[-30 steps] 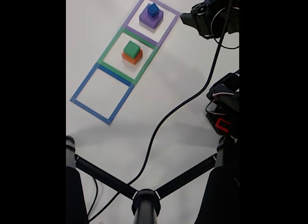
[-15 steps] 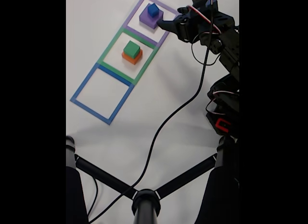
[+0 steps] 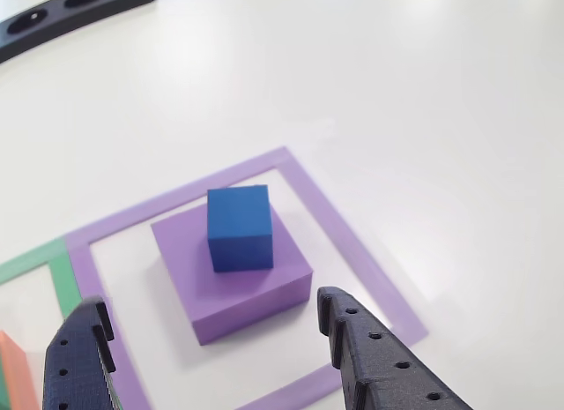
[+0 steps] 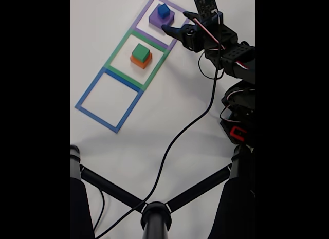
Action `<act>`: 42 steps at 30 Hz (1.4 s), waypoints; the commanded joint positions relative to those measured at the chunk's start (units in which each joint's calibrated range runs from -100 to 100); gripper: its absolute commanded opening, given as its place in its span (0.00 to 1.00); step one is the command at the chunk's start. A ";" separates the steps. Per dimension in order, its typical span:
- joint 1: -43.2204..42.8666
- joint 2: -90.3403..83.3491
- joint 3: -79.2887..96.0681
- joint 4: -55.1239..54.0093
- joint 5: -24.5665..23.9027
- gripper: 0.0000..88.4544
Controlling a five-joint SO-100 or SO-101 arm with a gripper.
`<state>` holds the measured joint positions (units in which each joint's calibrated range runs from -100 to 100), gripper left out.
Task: Tower of hanoi
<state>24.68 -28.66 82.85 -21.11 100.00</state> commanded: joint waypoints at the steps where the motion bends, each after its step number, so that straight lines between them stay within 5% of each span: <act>1: -0.86 5.75 -1.48 -8.23 0.00 0.29; 42: -0.86 34.11 -17.93 -24.02 0.00 0.28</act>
<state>24.44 4.85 67.80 -43.10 100.00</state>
